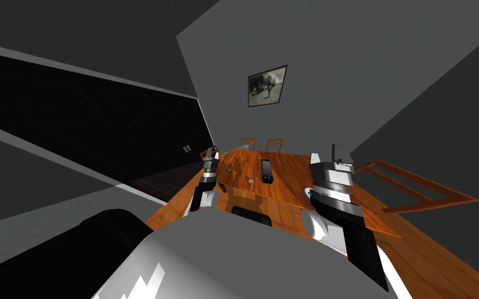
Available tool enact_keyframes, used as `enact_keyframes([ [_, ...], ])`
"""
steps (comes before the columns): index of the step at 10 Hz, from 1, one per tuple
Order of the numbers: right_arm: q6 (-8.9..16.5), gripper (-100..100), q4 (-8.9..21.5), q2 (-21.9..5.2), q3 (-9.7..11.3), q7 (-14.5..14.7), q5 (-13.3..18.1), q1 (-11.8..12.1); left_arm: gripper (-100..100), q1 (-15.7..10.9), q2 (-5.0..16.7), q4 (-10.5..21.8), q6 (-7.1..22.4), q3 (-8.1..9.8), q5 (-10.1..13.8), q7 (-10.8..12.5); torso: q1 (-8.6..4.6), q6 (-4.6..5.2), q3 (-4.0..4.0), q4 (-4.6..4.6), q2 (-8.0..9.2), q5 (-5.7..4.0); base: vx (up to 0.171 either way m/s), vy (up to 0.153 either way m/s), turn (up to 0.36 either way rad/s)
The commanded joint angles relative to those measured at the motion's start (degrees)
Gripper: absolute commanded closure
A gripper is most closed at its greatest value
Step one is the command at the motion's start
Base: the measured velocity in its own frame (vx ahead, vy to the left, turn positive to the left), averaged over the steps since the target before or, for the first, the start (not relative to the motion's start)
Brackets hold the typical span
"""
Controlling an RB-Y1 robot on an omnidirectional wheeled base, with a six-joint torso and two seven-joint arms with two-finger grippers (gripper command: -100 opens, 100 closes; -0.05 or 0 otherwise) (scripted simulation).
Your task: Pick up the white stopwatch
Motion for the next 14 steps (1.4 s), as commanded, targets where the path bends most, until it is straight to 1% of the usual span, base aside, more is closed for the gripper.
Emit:
enact_keyframes([
  [1, 0.0, 0, 0.0, 0.0, 0.0, 0.0, 0.0, 0.0, -100, -1.11, 2.22, 2.17, 0.89, -0.3, 1.53, 0.73, 0.0, 0.0, 0.0, 0.0, 0.0, 0.0, -0.019, 0.02, -0.248],
  [4, 0.0, 0, 0.0, 0.0, 0.0, 0.0, 0.0, -0.01, -100, -2.98, 5.06, 6.01, 2.62, -0.69, 4.14, 1.96, 0.14, 0.02, 0.09, 0.03, 0.16, 0.03, -0.047, 0.033, -0.269],
  [7, 0.0, 0, 0.0, -0.01, 0.0, 0.0, 0.0, -0.01, -100, -5.52, 8.22, 11.42, 5.29, -1.05, 7.76, 3.67, 0.18, 0.02, 0.08, 0.03, 0.14, 0.04, -0.041, 0.04, -0.278],
  [9, 0.0, 0, 0.0, -0.01, 0.0, 0.0, 0.0, -0.01, -100, -7.48, 10.38, 15.44, 7.62, -1.18, 10.63, 5.01, 0.19, 0.03, 0.08, 0.03, 0.14, 0.04, -0.045, 0.041, -0.382],
  [10, 0.0, 0, 0.0, -0.01, 0.0, 0.0, 0.0, -0.01, -100, -7.48, 10.38, 15.98, 7.62, -1.18, 10.63, 5.01, 0.2, 0.01, 0.08, 0.03, 0.14, 0.04, -0.034, 0.029, -0.136],
  [11, 0.0, 0, 0.0, -0.01, -0.01, 0.0, 0.0, 0.0, -100, -8.51, 11.47, 17.94, 8.94, -1.2, 12.16, 5.73, 0.17, -0.02, 0.06, 0.03, 0.1, 0.04, -0.031, 0.016, -0.28],
  [12, 0.0, 0, 0.0, -0.01, 0.0, 0.0, 0.0, -0.01, -100, -8.51, 11.47, 18.41, 8.94, -1.2, 12.16, 5.73, 0.12, 0.02, 0.05, 0.02, 0.08, 0.03, -0.023, 0.016, -0.129],
  [13, 0.0, 0, 0.0, -0.01, -0.01, 0.0, 0.0, 0.01, -100, -9.57, 12.55, 20.73, 10.38, -1.18, 13.76, 6.48, 0.12, -0.03, 0.03, 0.01, 0.04, 0.03, -0.023, 0.014, -0.295],
  [14, 0.0, 0, 0.0, -0.01, 0.0, 0.0, 0.0, 0.0, -100, -10.65, 13.63, 22.39, 11.92, -1.12, 15.41, 7.24, 0.11, 0.02, 0.02, 0.01, 0.04, 0.03, -0.037, 0.027, -0.356],
])
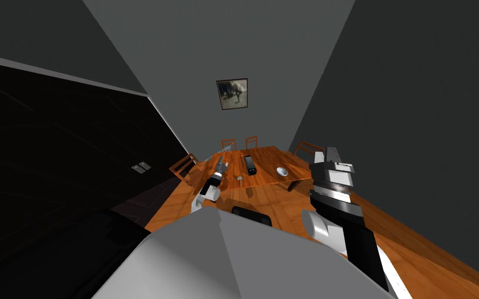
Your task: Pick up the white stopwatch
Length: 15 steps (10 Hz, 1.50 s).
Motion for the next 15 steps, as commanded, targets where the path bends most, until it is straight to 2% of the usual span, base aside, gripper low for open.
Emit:
enact_keyframes([
  [1, 0.0, 0, 0.0, 0.0, 0.0, 0.0, 0.0, 0.0, -100, -0.25, 0.46, 1.69, 1.32, 0.01, 0.95, 0.5, 0.0, 0.0, 0.0, 0.0, 0.0, 0.0, -0.028, 0.03, -0.154],
  [3, 0.0, 0, 0.0, 0.0, 0.0, 0.0, 0.0, 0.0, -100, -2.44, 2.59, 6.18, 4.55, 0.25, 4.37, 2.08, 0.02, 0.01, -0.02, -0.01, -0.04, 0.0, -0.025, 0.034, -0.373],
  [4, 0.0, 0, 0.0, 0.0, 0.0, 0.0, 0.0, 0.0, -100, -2.44, 2.59, 7.3, 4.7, 0.25, 4.37, 2.08, 0.05, 0.0, -0.01, 0.0, -0.03, 0.01, -0.026, 0.031, -0.147],
  [5, 0.0, 0, 0.0, 0.0, -0.01, 0.0, 0.0, 0.01, -100, -3.54, 3.63, 9.45, 6.53, 0.45, 6.13, 2.89, 0.03, -0.06, -0.02, -0.01, -0.04, 0.01, -0.022, 0.018, -0.319],
  [6, 0.0, 0, 0.0, 0.0, 0.0, 0.0, 0.0, 0.0, -100, -3.54, 3.63, 10.22, 6.53, 0.45, 6.13, 2.89, -0.02, 0.0, -0.02, -0.01, -0.04, 0.0, -0.015, 0.019, -0.122],
  [8, 0.0, 0, 0.0, 0.0, 0.0, 0.0, 0.0, 0.0, -100, -5.73, 5.61, 14.53, 10.01, 0.98, 9.67, 4.52, -0.03, 0.01, -0.05, -0.01, -0.09, 0.0, -0.02, 0.023, -0.391],
  [9, 0.0, 0, 0.0, 0.0, 0.0, 0.0, 0.0, 0.01, -100, -5.73, 5.61, 16.18, 10.44, 0.98, 9.67, 4.52, 0.03, -0.02, -0.03, -0.01, -0.06, 0.0, -0.022, 0.034, -0.106],
  [10, 0.0, 0, 0.0, 0.0, -0.01, 0.0, 0.0, 0.02, -100, -6.8, 6.54, 17.82, 12.5, 1.31, 11.45, 5.33, 0.05, -0.09, -0.03, -0.01, -0.06, 0.01, -0.017, 0.021, -0.251],
  [11, 0.0, 0, 0.0, 0.0, -0.01, 0.0, 0.0, 0.01, -100, -6.8, 6.54, 19.34, 12.5, 1.31, 11.45, 5.33, 0.01, -0.02, -0.04, -0.01, -0.08, 0.01, -0.014, 0.021, -0.152],
  [12, 0.0, 0, 0.0, 0.0, -0.01, 0.0, 0.0, 0.02, -100, -7.85, 7.43, 20.81, 14.63, 1.7, 13.21, 6.13, 0.0, -0.08, -0.05, -0.02, -0.09, 0.0, -0.016, 0.018, -0.28],
  [13, 0.0, 0, 0.0, 0.0, -0.01, 0.0, 0.0, 0.01, -100, -7.85, 7.43, 22.41, 14.63, 1.7, 13.21, 6.13, -0.01, -0.02, -0.05, -0.01, -0.1, 0.0, -0.011, 0.021, -0.154],
  [14, 0.0, 0, 0.0, 0.0, -0.01, 0.0, 0.0, 0.02, -100, -8.88, 8.26, 24.78, 16.71, 2.12, 14.96, 6.93, 0.01, -0.08, -0.06, -0.02, -0.11, 0.0, -0.01, 0.023, -0.278],
  [15, 0.0, 0, 0.0, 0.0, -0.01, 0.0, 0.0, 0.01, -100, -8.88, 8.26, 25.57, 16.8, 2.12, 14.96, 6.93, 0.03, -0.03, -0.07, -0.02, -0.13, 0.0, -0.008, 0.028, -0.166],
])
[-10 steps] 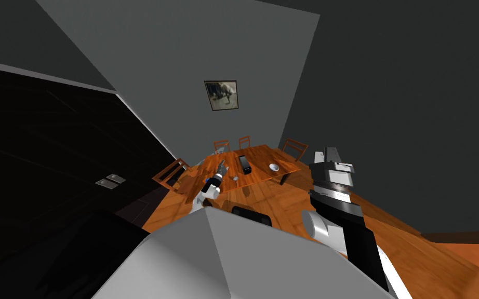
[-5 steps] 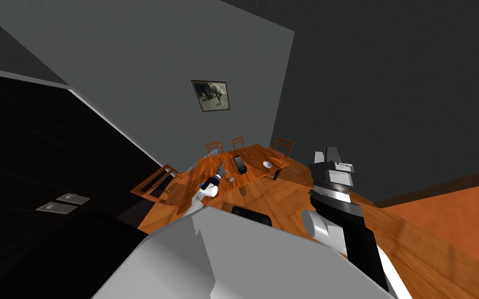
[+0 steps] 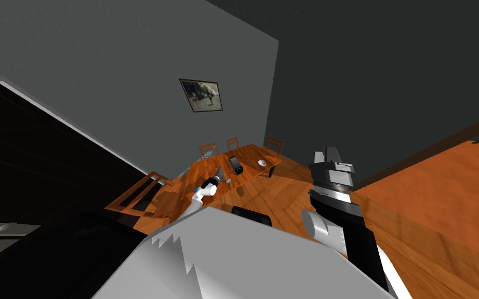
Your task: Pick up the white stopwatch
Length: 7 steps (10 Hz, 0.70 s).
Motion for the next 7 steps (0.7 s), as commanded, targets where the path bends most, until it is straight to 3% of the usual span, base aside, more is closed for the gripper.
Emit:
enact_keyframes([
  [1, 0.0, 0, 0.0, 0.0, 0.0, 0.0, 0.0, 0.0, -100, -1.03, 0.88, 2.86, 2.86, 0.69, 1.95, 0.84, 0.0, 0.0, 0.0, 0.0, 0.0, 0.0, -0.005, 0.021, -0.2],
  [2, 0.0, 0, 0.0, 0.0, 0.0, 0.0, 0.0, -0.01, -100, -1.03, 0.88, 3.48, 3.14, 0.69, 1.95, 0.84, 0.0, 0.03, -0.01, 0.0, -0.02, 0.0, -0.005, 0.021, -0.176],
  [3, 0.0, 0, 0.0, 0.0, 0.0, 0.0, 0.0, 0.0, -100, -2.0, 1.61, 5.31, 5.39, 1.19, 3.64, 1.61, -0.02, 0.01, -0.01, 0.0, -0.02, 0.0, -0.006, 0.026, -0.328],
  [4, 0.0, 0, 0.0, 0.0, 0.01, 0.0, 0.0, -0.01, -100, -2.0, 1.61, 6.59, 5.39, 1.19, 3.64, 1.61, 0.01, 0.06, -0.02, 0.0, -0.03, 0.0, -0.006, 0.03, -0.131],
  [7, 0.0, 0, 0.0, 0.0, 0.0, 0.0, 0.0, 0.0, -100, -3.82, 2.89, 12.3, 9.64, 2.32, 6.89, 3.08, 0.01, -0.01, -0.01, 0.0, -0.02, 0.0, -0.007, 0.027, -0.205],
])
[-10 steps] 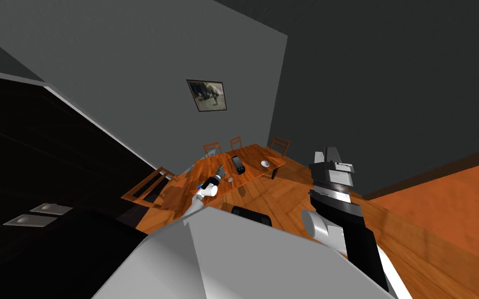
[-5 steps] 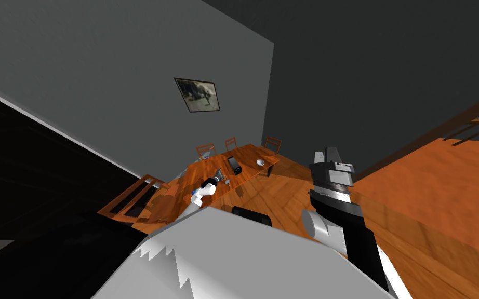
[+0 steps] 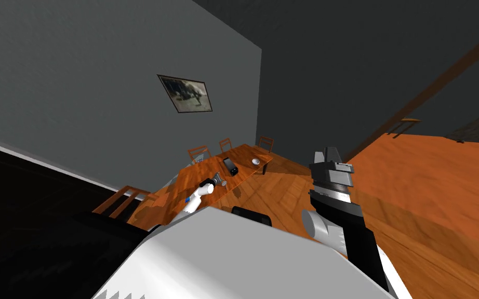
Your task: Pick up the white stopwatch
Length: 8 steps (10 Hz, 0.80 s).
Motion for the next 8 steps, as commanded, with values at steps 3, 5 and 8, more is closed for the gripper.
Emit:
enact_keyframes([
  [3, 0.0, 0, 0.0, 0.0, 0.0, 0.0, 0.0, 0.0, -100, -1.2, 0.94, 4.72, 3.81, 0.84, 2.45, 1.11, 0.01, -0.01, -0.01, 0.0, -0.02, 0.0, -0.002, 0.027, -0.17],
  [5, 0.0, 0, 0.0, 0.0, 0.0, 0.0, 0.0, 0.0, -100, -2.0, 1.45, 7.63, 6.08, 1.47, 3.95, 1.78, 0.03, -0.01, -0.03, -0.01, -0.05, 0.01, 0.002, 0.029, -0.176],
  [8, 0.0, 0, 0.0, 0.0, -0.01, 0.0, 0.0, 0.01, -100, -3.45, 2.3, 11.88, 10.53, 2.79, 6.76, 3.03, 0.01, -0.06, -0.02, -0.01, -0.04, 0.0, 0.0, 0.027, -0.195],
])
